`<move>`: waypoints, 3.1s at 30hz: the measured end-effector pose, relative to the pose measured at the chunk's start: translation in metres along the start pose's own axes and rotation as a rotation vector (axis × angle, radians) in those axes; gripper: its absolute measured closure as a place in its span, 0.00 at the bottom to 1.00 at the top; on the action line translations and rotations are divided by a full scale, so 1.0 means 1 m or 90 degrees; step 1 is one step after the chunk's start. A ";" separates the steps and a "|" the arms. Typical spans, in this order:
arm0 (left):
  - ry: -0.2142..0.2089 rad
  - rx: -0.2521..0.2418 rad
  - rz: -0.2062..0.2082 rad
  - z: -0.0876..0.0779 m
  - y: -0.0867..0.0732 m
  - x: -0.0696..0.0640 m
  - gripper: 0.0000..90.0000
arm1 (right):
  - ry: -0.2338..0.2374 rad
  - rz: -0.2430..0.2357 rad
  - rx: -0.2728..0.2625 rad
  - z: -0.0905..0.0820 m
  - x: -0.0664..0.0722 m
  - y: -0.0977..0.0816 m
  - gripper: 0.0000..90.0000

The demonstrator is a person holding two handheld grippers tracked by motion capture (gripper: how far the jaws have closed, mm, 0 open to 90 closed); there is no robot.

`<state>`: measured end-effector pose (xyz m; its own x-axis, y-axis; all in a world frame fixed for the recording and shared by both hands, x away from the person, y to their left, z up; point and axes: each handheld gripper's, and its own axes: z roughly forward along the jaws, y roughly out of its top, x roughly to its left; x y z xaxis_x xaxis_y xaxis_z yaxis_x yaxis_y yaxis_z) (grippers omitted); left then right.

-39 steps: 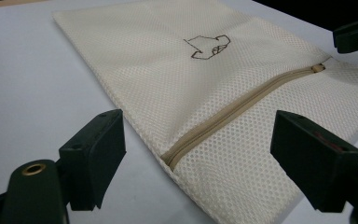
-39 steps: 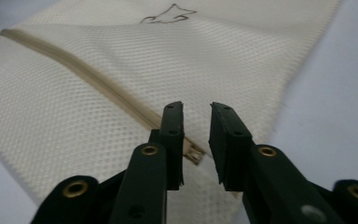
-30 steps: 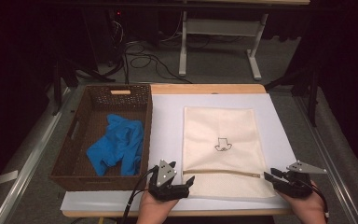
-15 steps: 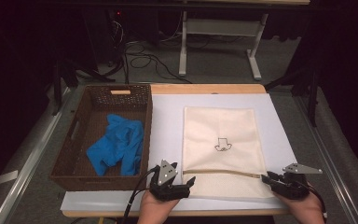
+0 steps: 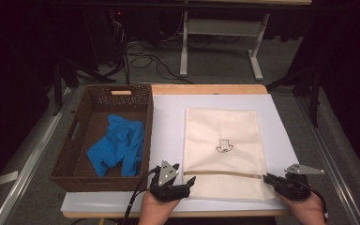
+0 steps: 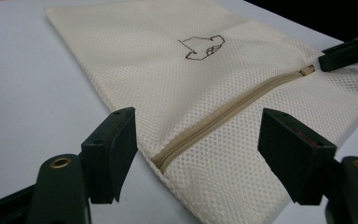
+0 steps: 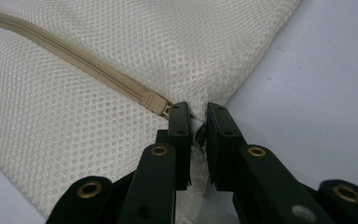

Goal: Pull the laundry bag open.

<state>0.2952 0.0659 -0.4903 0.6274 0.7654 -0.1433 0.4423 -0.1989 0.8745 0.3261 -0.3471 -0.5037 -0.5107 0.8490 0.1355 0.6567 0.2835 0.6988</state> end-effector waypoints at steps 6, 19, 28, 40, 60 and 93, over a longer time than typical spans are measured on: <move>0.007 -0.002 0.006 0.000 0.000 -0.002 0.33 | -0.014 -0.007 -0.018 -0.003 0.003 0.001 0.92; 0.003 -0.004 0.012 0.000 0.000 -0.004 0.42 | -0.022 -0.032 -0.091 -0.015 0.008 0.005 0.93; 0.001 -0.008 0.011 0.002 -0.001 -0.005 0.44 | -0.026 -0.048 -0.125 -0.020 0.011 0.007 0.93; 0.008 -0.017 0.016 0.000 0.001 -0.008 0.44 | -0.027 -0.056 -0.152 -0.024 0.015 0.010 0.93; -0.005 -0.014 0.029 0.026 0.013 -0.031 0.33 | -0.014 -0.067 -0.159 -0.027 0.014 0.010 0.93; -0.112 -0.017 0.051 0.081 0.049 -0.086 0.47 | 0.005 -0.067 -0.180 -0.031 0.016 0.012 0.93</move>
<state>0.3146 -0.0592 -0.4729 0.7634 0.6284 -0.1495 0.3708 -0.2367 0.8981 0.3087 -0.3443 -0.4710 -0.5731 0.8175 0.0563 0.4198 0.2339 0.8770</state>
